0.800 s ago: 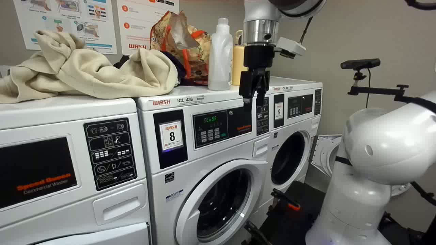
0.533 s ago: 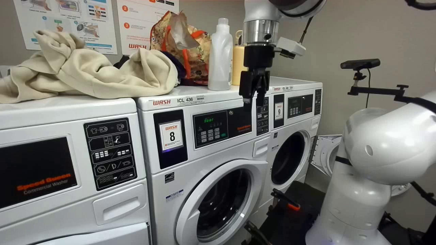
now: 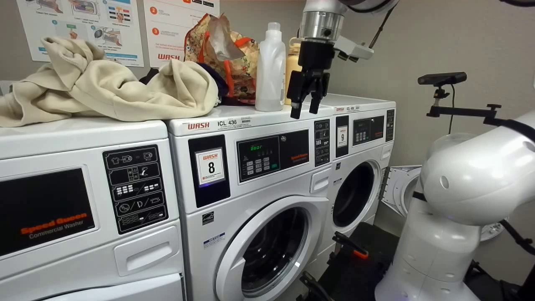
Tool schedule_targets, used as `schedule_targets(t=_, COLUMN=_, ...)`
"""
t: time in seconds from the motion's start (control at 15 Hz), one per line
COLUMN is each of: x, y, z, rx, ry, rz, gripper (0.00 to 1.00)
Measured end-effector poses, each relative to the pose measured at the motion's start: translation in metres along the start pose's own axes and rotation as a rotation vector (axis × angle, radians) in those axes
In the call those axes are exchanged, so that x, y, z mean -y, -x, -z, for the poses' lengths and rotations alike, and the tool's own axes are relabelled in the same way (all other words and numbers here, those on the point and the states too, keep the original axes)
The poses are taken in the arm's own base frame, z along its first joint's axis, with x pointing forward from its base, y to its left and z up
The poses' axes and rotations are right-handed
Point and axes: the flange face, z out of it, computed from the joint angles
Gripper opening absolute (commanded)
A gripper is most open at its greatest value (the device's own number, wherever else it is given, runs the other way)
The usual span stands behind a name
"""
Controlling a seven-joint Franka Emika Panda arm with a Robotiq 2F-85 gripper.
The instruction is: Move the white bottle to the right
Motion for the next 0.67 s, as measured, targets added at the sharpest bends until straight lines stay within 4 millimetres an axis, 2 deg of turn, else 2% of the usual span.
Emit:
schedule_targets(t=0.33, x=-0.05, y=-0.009, z=0.037, rx=-0.143, ry=0.068, rz=-0.053, gripper=1.0)
schedule_targets(t=0.53, x=-0.083, y=-0.014, z=0.053, rx=-0.24, ry=0.093, rz=-0.03, gripper=1.0)
schedule_targets(t=0.67, x=-0.097, y=-0.019, z=0.061, rx=-0.304, ry=0.094, rz=0.003, gripper=1.0)
